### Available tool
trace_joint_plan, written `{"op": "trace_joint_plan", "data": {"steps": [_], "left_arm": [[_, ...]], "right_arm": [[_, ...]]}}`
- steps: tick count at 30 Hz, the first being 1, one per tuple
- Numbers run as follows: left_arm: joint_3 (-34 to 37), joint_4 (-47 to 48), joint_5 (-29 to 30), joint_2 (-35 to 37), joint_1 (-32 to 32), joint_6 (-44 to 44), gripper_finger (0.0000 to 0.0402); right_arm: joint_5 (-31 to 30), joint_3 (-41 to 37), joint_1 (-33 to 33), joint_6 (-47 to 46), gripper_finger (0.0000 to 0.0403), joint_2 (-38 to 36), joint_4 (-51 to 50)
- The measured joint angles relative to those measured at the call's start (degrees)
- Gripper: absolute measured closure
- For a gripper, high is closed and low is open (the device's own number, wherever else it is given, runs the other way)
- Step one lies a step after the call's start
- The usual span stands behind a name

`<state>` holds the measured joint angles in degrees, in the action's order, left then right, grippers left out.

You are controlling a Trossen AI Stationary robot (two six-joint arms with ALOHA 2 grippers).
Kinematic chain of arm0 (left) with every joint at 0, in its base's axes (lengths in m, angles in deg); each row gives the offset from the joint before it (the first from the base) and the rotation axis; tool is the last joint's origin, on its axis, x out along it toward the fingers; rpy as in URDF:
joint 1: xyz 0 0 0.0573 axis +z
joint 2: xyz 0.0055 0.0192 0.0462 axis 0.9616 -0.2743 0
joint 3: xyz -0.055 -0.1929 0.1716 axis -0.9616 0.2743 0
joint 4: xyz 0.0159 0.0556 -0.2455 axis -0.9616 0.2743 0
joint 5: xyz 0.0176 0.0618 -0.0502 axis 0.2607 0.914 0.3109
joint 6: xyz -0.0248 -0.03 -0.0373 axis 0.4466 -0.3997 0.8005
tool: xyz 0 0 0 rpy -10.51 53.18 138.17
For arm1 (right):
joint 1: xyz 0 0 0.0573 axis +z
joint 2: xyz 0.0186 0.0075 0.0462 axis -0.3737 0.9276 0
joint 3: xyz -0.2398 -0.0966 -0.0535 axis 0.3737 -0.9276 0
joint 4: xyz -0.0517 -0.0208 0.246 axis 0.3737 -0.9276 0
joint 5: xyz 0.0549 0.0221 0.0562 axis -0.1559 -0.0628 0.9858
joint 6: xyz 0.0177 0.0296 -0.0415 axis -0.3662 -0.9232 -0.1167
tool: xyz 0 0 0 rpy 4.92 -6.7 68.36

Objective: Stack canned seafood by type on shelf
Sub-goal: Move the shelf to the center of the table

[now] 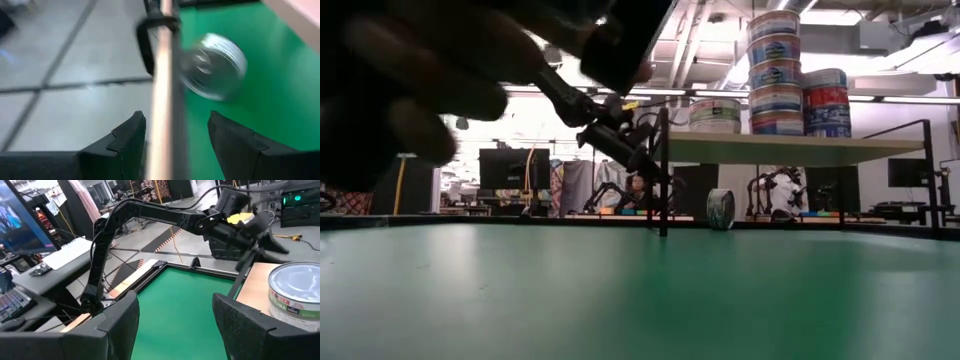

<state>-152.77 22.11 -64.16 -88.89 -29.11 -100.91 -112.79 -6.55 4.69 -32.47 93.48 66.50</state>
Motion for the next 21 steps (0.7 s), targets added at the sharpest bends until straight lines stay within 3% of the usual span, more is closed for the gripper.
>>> {"op": "trace_joint_plan", "data": {"steps": [7, 13, 21], "left_arm": [[-0.1, -14.1, -1.3, -1.3, 2.8, 5.3, 0.0196], [-0.4, -19.7, -0.7, -4.6, 3.2, 7.3, 0.0196], [-2.3, -28.1, 12.4, -9.8, 1.4, 8.7, 0.0196]], "right_arm": [[-0.2, 0.0, 0.0, -0.2, 0.0127, 0.0, 1.3], [-0.2, 0.0, -0.1, -0.2, 0.0127, 0.0, 1.7], [-0.5, 0.0, -0.2, -0.7, 0.0127, 0.0, 1.9]]}}
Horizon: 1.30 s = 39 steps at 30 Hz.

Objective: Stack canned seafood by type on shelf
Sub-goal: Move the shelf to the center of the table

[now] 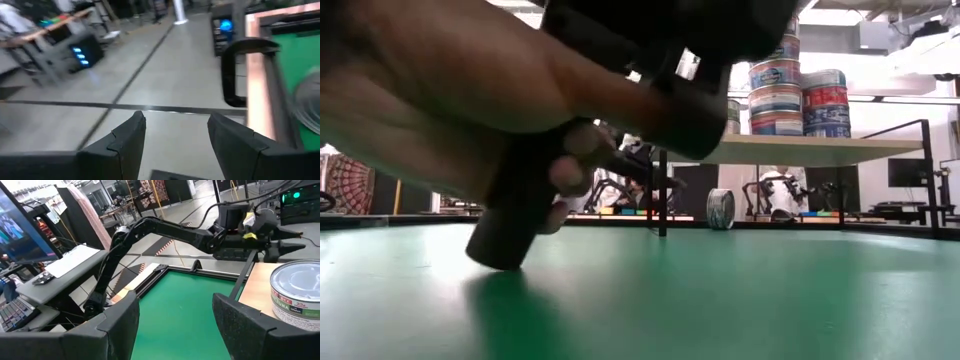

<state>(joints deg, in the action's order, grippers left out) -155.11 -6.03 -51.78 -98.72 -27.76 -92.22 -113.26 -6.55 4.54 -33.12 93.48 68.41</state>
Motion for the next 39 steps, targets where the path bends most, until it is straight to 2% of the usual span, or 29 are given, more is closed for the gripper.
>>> {"op": "trace_joint_plan", "data": {"steps": [4, 7, 13, 16, 19, 24, 29, 34, 39], "left_arm": [[-0.2, -3.3, 6.3, 0.3, -2.1, -0.2, 0.0196], [-0.2, -3.8, 8.6, 0.2, -3.4, -0.3, 0.0196], [-0.2, -4.8, 8.1, -0.4, -4.9, -1.1, 0.0196], [-0.1, -2.8, 3.1, -0.8, -5.3, -5.1, 0.0196], [-0.1, -1.6, 0.9, -0.8, -6.0, -9.4, 0.0196], [-0.1, -1.6, 1.4, -0.8, -7.1, -13.0, 0.0196], [-0.1, -2.9, 6.1, -1.5, -8.0, -15.3, 0.0196], [-0.1, -1.5, 6.2, -1.5, -9.3, -19.1, 0.0196], [-0.1, -1.2, 5.5, -1.5, -9.7, -19.0, 0.0196]], "right_arm": [[-0.1, 0.0, 0.0, 0.0, 0.0127, 0.0, 0.4], [-0.1, 0.0, 0.0, 0.0, 0.0127, 0.0, 0.5], [-0.1, 0.0, 0.0, -0.1, 0.0127, 0.0, 1.8], [-0.1, 0.0, 0.0, 0.3, 0.0127, 0.0, 2.9], [-0.1, 0.0, 0.0, 0.5, 0.0127, 0.0, 3.3], [-0.1, 0.0, 0.0, 0.5, 0.0127, 0.0, 3.3], [-0.1, 0.0, 0.0, 0.5, 0.0127, 0.0, 3.3], [-0.1, 0.0, 0.0, 0.5, 0.0127, 0.0, 3.7], [-0.1, 0.0, 0.1, 0.5, 0.0127, 0.0, 3.7]]}}
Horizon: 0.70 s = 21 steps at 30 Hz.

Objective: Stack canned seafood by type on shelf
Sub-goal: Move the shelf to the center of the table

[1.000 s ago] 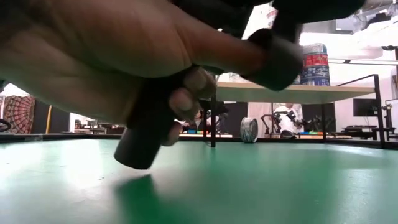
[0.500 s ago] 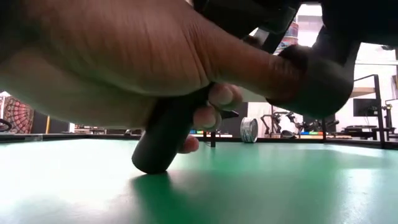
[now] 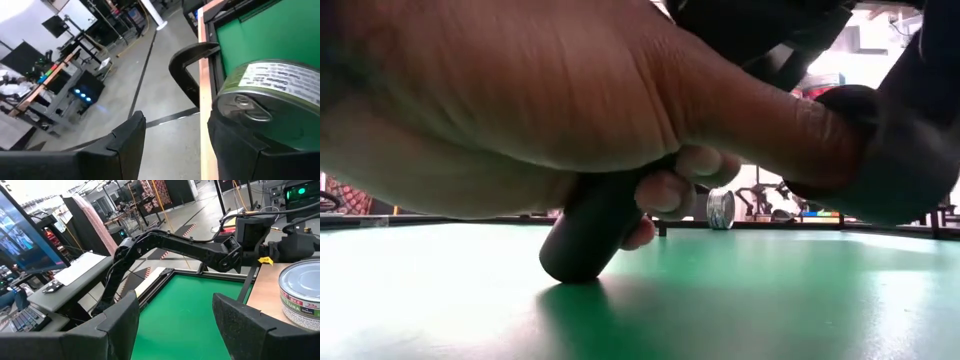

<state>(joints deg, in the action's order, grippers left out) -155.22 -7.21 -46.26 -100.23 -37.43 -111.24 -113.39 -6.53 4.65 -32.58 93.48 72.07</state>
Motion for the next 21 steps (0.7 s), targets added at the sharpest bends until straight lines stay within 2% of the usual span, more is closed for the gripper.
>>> {"op": "trace_joint_plan", "data": {"steps": [5, 10, 15, 21], "left_arm": [[-0.1, 4.9, -7.3, 0.2, 0.2, -2.1, 0.0199], [-4.9, 18.7, -17.1, 0.4, 0.9, -8.7, 0.023], [-5.6, 21.1, -25.3, 0.4, 2.4, -7.6, 0.0266], [-5.7, 18.9, -32.7, 0.4, 4.1, -4.5, 0.0304]], "right_arm": [[0.0, 0.0, 0.1, 0.0, 0.0127, 0.0, 0.1], [0.0, 0.0, 0.0, 0.8, 0.0127, 0.0, 0.1], [0.0, 0.0, 0.0, 2.0, 0.0127, 0.0, 0.0], [0.0, 0.0, 0.0, 2.9, 0.0127, 0.0, 0.0]]}}
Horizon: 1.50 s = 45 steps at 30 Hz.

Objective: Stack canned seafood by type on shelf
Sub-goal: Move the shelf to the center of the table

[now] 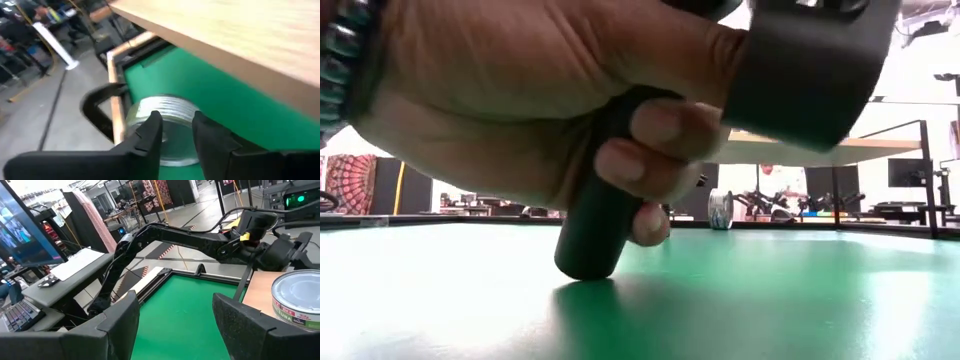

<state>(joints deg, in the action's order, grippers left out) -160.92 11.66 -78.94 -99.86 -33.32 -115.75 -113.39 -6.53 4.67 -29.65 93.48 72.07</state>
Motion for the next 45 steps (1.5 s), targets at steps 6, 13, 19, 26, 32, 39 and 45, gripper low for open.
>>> {"op": "trace_joint_plan", "data": {"steps": [6, 13, 19, 26, 32, 39, 45], "left_arm": [[0.1, -4.4, 6.2, -0.1, 0.6, 9.7, 0.0325], [0.1, -5.8, 13.9, 0.0, 1.5, 19.6, 0.0317], [-0.1, -11.8, 31.1, -0.2, -0.2, 22.1, 0.0316], [-0.1, -14.0, 35.7, -0.6, -1.8, 23.2, 0.0316], [0.1, -15.0, 41.1, -2.3, -4.9, 15.4, 0.0317], [0.0, -15.2, 44.7, -3.2, -5.9, 10.9, 0.033], [-0.1, -6.6, 32.6, -2.7, -6.6, 0.2, 0.0339]], "right_arm": [[0.0, 0.0, -0.8, 0.0, 0.0127, 0.0, 0.0], [0.0, 0.0, -0.8, -0.3, 0.0127, 0.0, 0.0], [0.0, 0.0, -0.8, -0.3, 0.0127, 0.0, 0.0], [0.0, 0.0, -0.8, -0.1, 0.0127, 0.0, 0.3], [0.0, 0.0, -0.7, 0.0, 0.0127, 0.0, 0.9], [0.0, 0.0, -0.7, 0.1, 0.0127, 0.0, 1.9], [0.0, 0.0, 0.0, 0.3, 0.0127, 0.0, 2.4]]}}
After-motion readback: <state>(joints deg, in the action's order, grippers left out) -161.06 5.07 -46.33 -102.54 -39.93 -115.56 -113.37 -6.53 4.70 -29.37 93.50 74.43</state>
